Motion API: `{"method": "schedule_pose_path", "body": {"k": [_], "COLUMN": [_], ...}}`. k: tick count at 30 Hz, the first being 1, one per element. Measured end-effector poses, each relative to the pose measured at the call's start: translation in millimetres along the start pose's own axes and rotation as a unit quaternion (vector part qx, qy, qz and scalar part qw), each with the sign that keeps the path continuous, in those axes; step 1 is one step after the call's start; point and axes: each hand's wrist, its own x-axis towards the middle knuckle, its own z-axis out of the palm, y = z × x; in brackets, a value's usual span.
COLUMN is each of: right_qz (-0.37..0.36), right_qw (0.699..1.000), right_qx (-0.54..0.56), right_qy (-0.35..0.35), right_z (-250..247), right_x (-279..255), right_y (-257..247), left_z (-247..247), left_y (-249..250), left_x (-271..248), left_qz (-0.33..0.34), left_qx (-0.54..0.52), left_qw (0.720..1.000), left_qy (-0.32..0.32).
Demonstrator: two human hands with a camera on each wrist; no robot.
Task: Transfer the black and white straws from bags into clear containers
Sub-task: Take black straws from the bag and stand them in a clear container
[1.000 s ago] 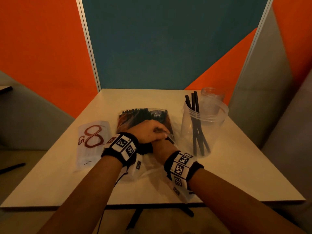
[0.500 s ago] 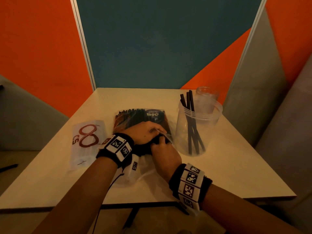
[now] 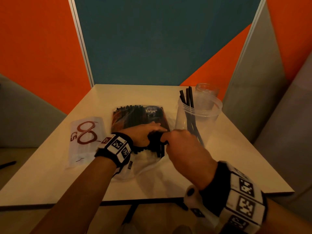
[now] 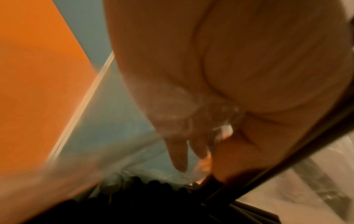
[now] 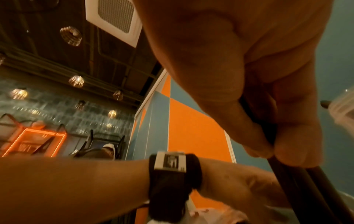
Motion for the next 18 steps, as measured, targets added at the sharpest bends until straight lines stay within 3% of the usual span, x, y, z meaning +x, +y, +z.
{"method": "schedule_pose_path", "body": {"k": [4,9,11,14,18], "right_qz": [-0.001,-0.015,-0.022,-0.005,0.007], "right_qw": [1.000,1.000,0.995,0.963,0.936], "right_qx": [-0.012,0.021,0.096,0.254,0.338], "right_qy": [-0.006,-0.005,0.023,0.091,0.092], "right_z": [-6.3,-19.6,-30.4,-41.3,-30.6], "right_x": [4.0,13.9,19.2,31.5,55.0], "right_y": [6.1,4.4,6.7,18.0,29.1], "left_z": [9.0,7.3,2.4,-4.4,-12.8], "left_y": [2.7,32.0,37.4,45.0,56.9], "left_x": [2.2,-6.3,-9.9,-12.9,-13.0], "left_qz": [0.036,0.115,0.124,0.126,0.124], "left_qx": [-0.008,-0.089,-0.151,-0.217,-0.243], "left_qw": [0.999,0.978,0.964,0.949,0.933], "left_qy": [0.029,0.149,0.179,0.192,0.237]}}
